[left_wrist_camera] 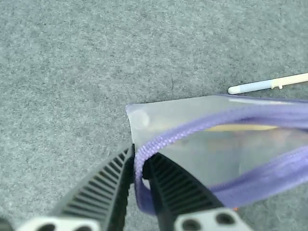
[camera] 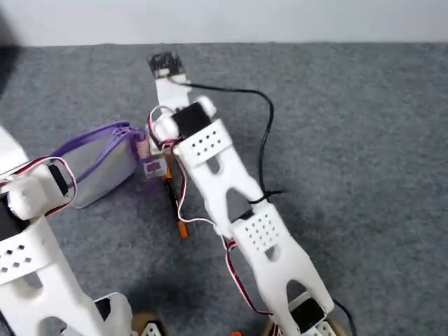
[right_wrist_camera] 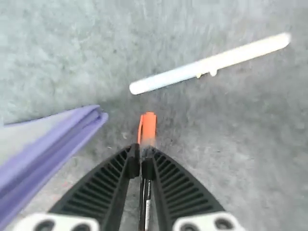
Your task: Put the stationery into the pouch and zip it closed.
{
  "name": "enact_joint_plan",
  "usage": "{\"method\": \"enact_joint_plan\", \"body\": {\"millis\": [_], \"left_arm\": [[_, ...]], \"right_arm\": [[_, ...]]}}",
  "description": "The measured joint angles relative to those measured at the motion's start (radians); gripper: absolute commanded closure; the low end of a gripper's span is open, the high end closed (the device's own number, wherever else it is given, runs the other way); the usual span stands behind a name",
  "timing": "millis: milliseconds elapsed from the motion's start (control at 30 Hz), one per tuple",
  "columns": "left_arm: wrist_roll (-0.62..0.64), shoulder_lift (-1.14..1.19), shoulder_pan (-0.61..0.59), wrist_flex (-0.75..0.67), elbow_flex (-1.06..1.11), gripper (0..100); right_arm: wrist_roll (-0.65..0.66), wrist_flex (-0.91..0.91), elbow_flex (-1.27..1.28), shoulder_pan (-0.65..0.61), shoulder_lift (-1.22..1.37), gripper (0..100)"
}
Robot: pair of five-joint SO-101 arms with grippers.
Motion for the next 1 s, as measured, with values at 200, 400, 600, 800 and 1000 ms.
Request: {"method": "enact_joint_plan", "body": {"millis": [200, 400, 600, 800, 1000], "left_arm": [[0.0, 0.0, 0.0, 0.0, 0.0, 99], [0.0, 0.0, 0.0, 0.0, 0.0, 99], [0.0, 0.0, 0.0, -0.002, 0.0, 99], [0.0, 0.0, 0.0, -0.002, 0.0, 99], [0.0, 0.0, 0.0, -0.002, 0.0, 99]], "right_arm": [[0.009, 0.0, 0.333, -0.005, -0.187, 86.9], [0.026, -0.092, 0.509, -0.041, -0.16, 71.6], [0.064, -0.256, 0.517, -0.078, -0.046, 78.3], [0.107, -0.37, 0.517, -0.084, 0.078, 79.0], [0.12, -0.358, 0.471, -0.072, 0.11, 99.7]]}}
